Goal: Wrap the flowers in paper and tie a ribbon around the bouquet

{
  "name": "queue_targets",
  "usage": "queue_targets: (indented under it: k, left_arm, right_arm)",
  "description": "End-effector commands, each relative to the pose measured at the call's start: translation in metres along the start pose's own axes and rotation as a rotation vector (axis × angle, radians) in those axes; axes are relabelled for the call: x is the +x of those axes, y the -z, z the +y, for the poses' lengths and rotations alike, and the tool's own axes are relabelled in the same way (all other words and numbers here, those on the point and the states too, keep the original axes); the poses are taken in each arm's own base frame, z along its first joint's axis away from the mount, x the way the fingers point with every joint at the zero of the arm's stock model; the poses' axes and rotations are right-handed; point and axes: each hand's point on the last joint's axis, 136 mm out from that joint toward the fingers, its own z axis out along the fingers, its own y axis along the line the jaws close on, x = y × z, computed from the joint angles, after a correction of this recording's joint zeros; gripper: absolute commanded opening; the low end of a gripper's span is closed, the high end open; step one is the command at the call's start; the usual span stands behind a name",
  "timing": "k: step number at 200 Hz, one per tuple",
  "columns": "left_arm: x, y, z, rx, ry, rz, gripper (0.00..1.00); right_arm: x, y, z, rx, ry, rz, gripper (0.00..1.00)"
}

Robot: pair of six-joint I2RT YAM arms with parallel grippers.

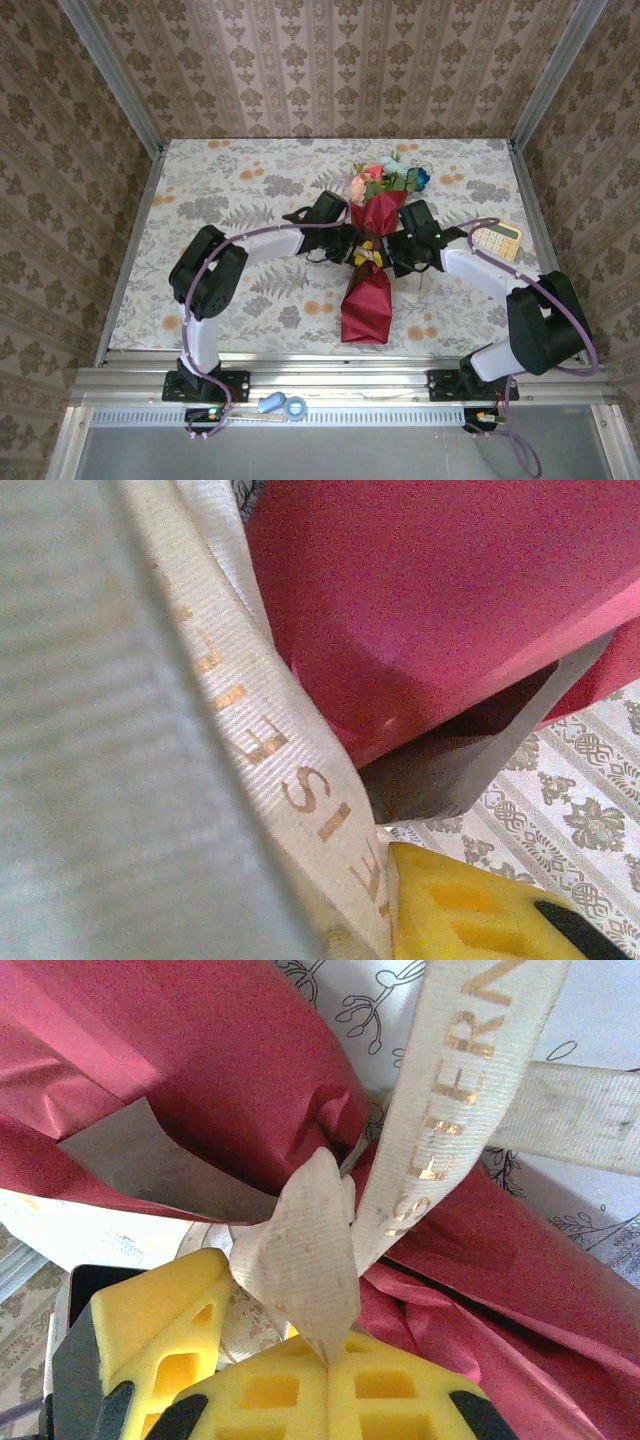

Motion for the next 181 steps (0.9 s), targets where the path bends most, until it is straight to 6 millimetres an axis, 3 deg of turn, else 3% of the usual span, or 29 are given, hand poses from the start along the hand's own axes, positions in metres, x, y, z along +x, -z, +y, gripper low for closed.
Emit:
queue_targets:
  k: [1,112,146,176,181]
  left_arm:
    - [0.001,-0.008,-0.008,0.014,0.001,0.005,0.33]
    - [-0.003,-0.015,0.005,-0.027,-0.001,-0.003,0.30]
    - [-0.007,-0.016,0.002,-0.007,0.006,-0.020,0.19]
    - [-0.012,-0.013,0.000,-0.001,0.000,-0.045,0.03]
    - [-0.013,-0.012,-0.001,0.002,-0.004,-0.048,0.01]
  right_arm:
    - [0.005,0.003,-0.003,-0.009,-0.003,0.013,0.00]
    - [0.004,0.006,-0.005,-0.024,-0.011,0.009,0.00]
    - [0.003,0.005,-0.009,-0.013,-0.013,0.008,0.00]
    - [0.001,0.004,-0.014,0.002,-0.011,0.004,0.00]
    - [0.004,0.011,-0.010,-0.024,-0.003,0.008,0.00]
